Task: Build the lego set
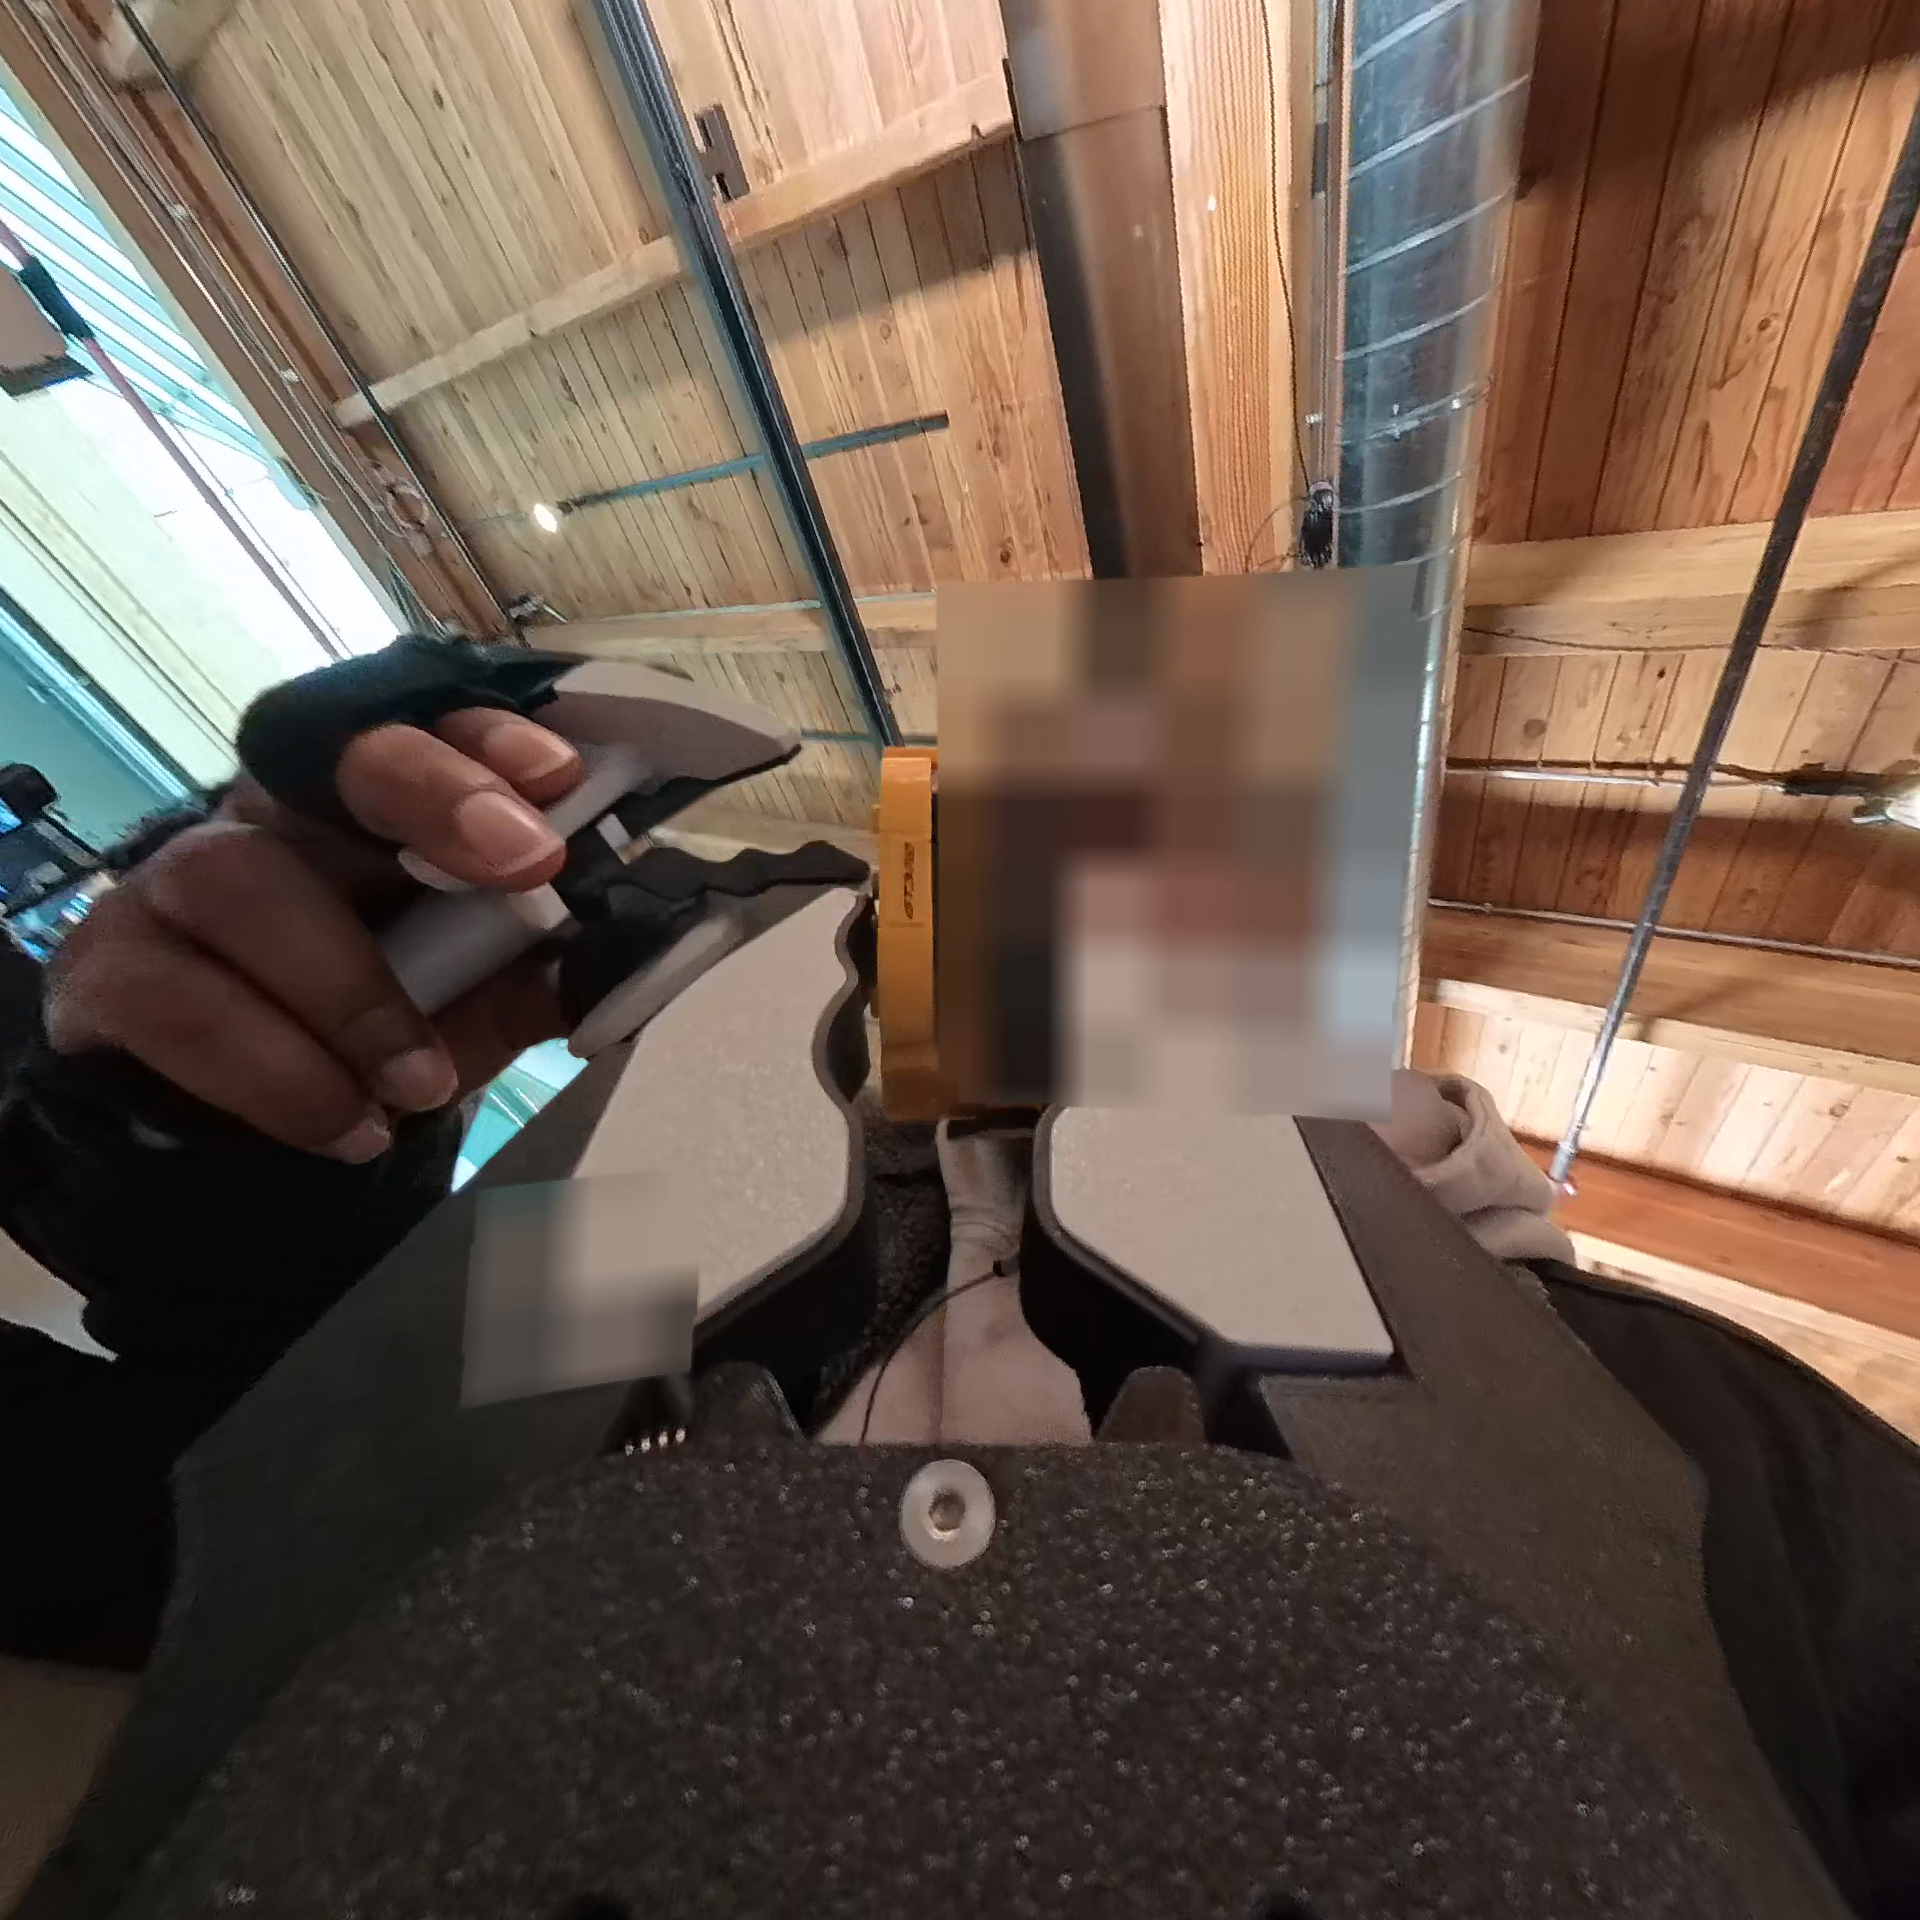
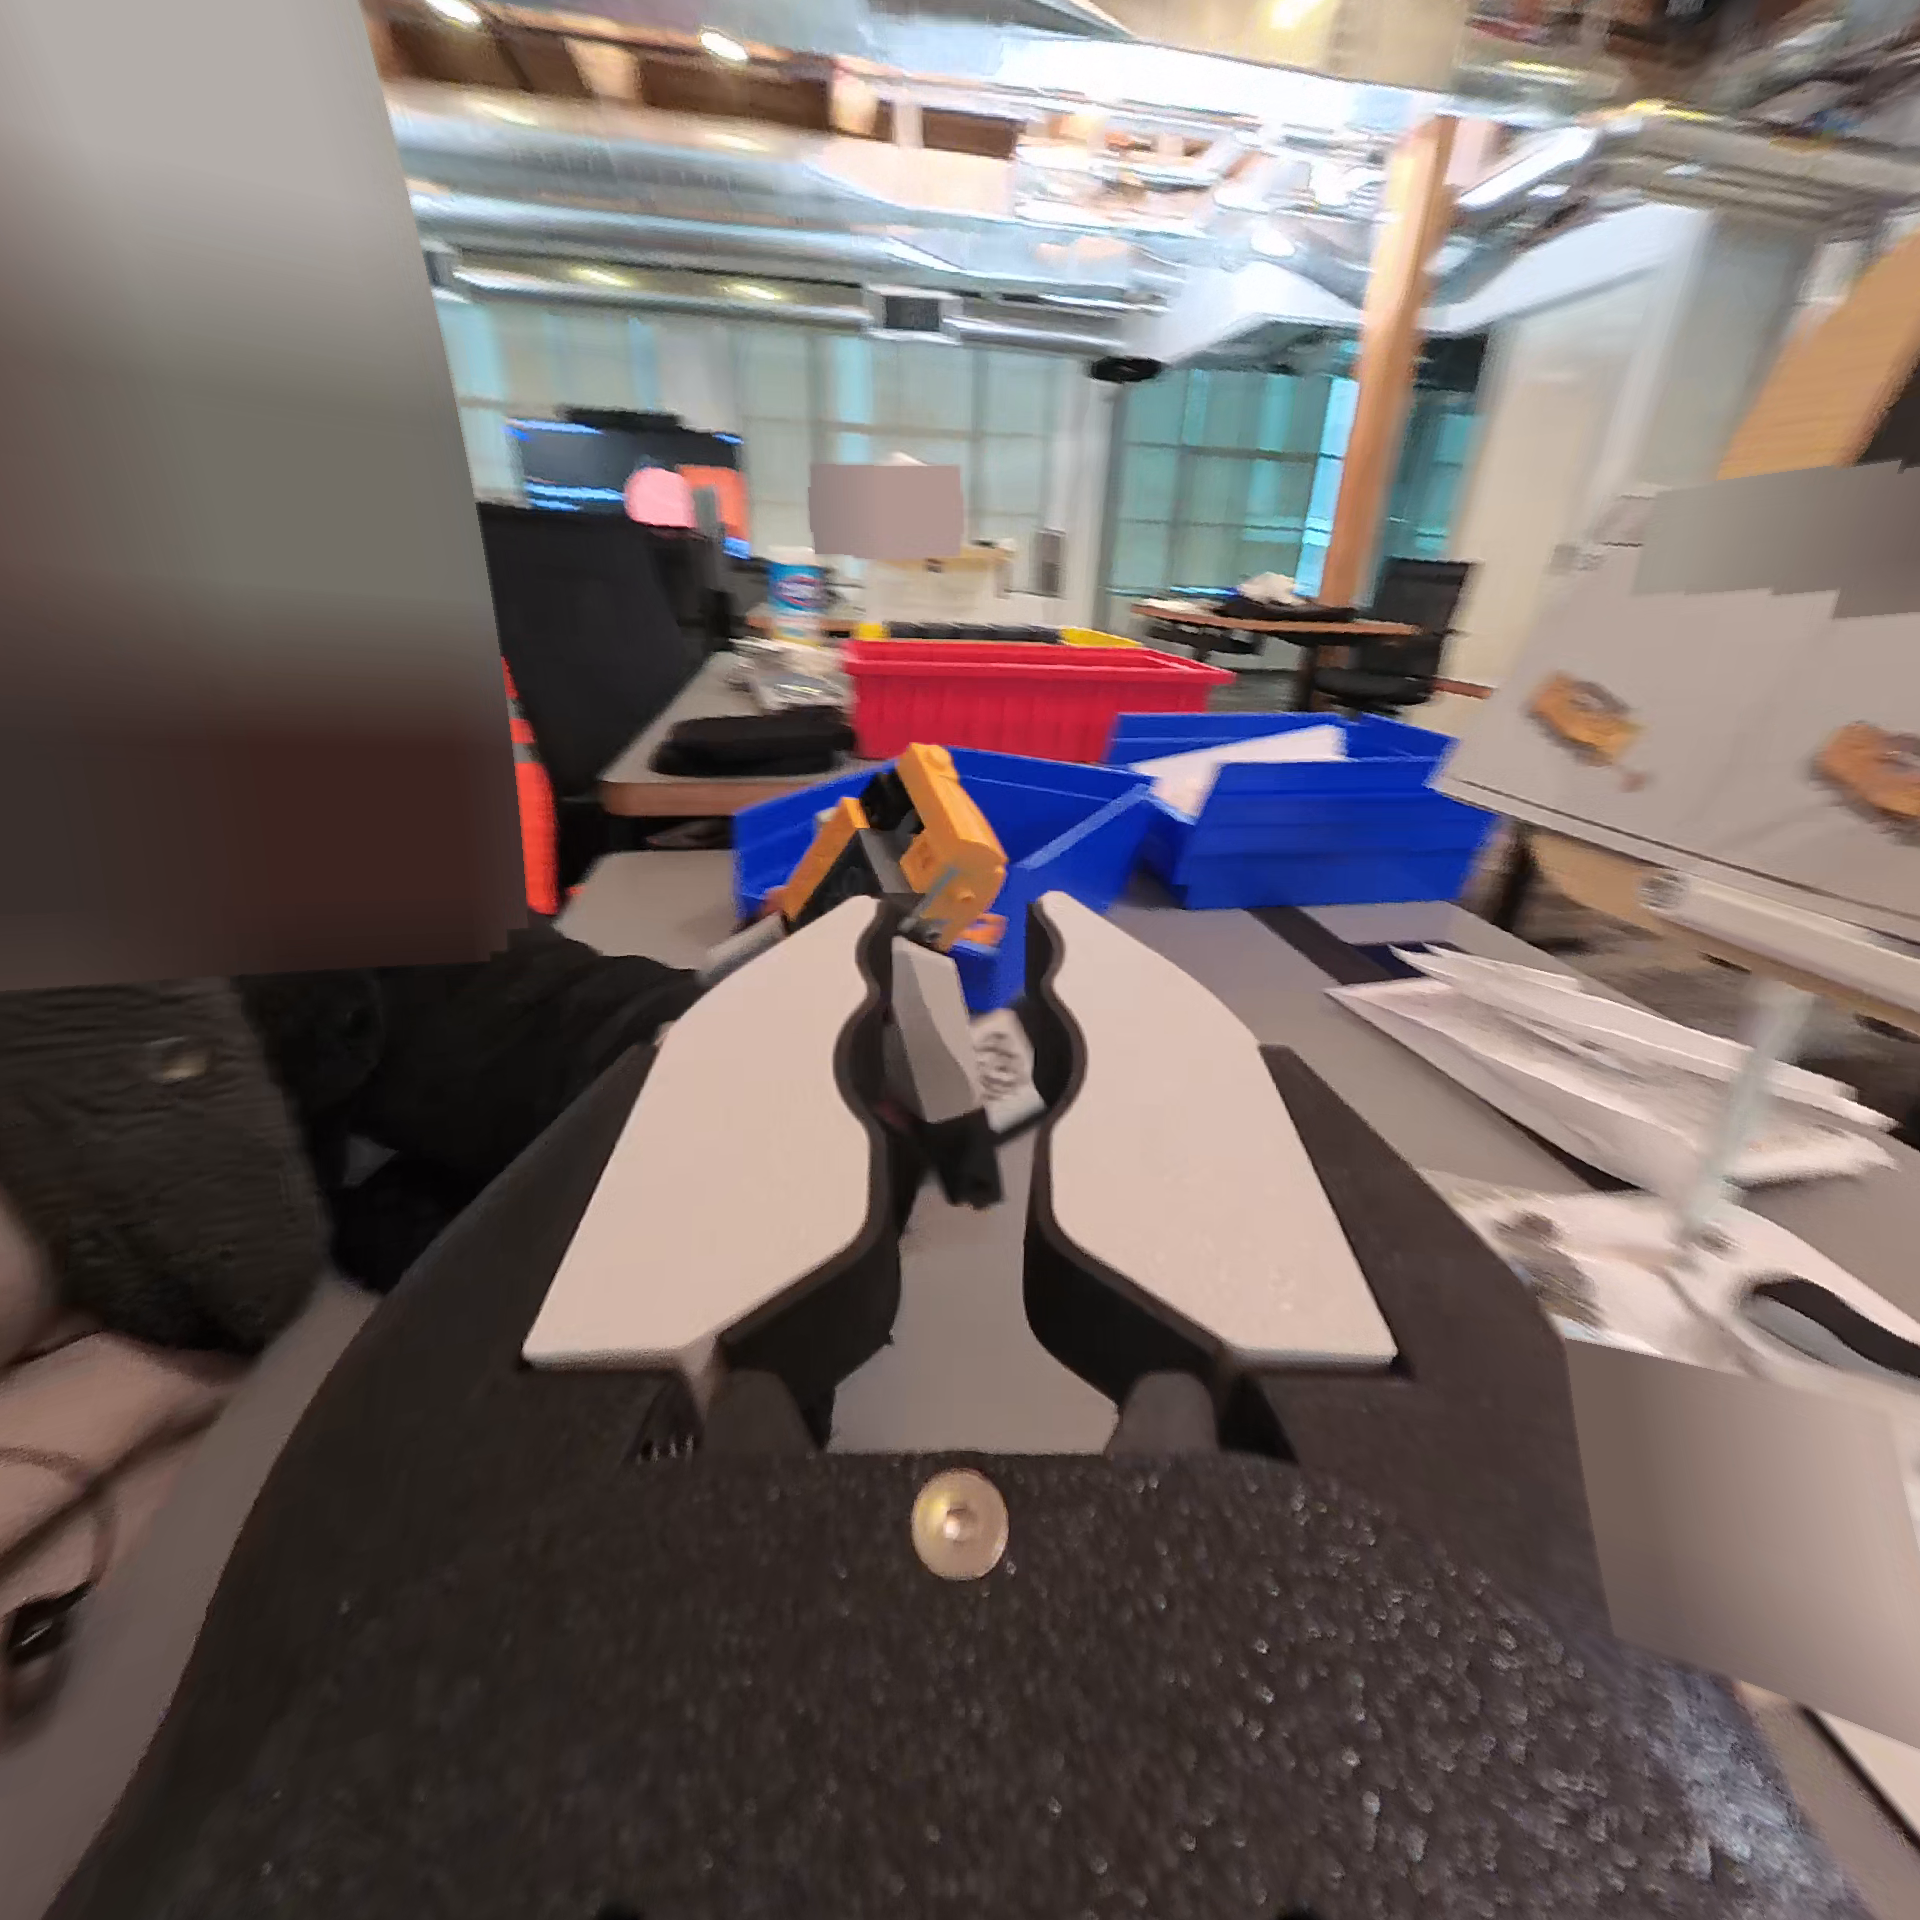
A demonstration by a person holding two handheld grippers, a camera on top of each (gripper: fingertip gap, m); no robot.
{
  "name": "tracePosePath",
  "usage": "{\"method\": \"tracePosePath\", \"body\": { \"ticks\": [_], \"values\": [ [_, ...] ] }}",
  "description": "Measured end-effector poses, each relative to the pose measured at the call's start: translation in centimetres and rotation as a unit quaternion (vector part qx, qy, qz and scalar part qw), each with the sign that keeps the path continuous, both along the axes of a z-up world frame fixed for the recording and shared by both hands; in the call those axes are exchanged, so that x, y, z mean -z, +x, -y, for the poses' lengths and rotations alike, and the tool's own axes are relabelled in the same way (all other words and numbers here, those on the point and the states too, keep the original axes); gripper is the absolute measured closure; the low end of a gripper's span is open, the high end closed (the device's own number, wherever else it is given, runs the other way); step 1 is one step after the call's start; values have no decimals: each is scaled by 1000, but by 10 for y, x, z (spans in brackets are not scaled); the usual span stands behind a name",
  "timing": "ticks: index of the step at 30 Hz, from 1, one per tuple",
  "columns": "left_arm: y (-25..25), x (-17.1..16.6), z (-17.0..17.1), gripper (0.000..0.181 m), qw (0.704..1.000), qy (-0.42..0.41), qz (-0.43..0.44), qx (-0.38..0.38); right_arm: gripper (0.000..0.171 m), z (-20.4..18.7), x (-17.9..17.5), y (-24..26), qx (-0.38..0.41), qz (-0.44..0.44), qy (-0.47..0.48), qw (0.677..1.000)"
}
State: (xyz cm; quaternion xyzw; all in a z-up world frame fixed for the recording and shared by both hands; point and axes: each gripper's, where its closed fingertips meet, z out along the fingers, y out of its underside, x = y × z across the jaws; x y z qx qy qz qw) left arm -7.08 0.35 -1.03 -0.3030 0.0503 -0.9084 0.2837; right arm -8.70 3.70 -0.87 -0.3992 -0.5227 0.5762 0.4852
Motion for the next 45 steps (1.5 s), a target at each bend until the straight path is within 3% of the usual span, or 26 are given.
{"method": "tracePosePath", "body": {
  "ticks": [6, 12, 25, 45],
  "values": [
    [19, 1, 55, 153, 980, 147, -71, 111, 142, 50, -3, 10, -123, -18, 69, 990],
    [36, 22, 93, 153, 937, 269, -171, 145, 145, 93, 12, 18, -189, 15, 161, 969],
    [41, 30, 108, 153, 914, 316, -210, 146, 147, 124, 16, 26, -205, 21, 222, 953],
    [40, 26, 109, 153, 920, 314, -186, 145, 149, 130, 18, 48, -195, 3, 217, 957]
  ]
}}
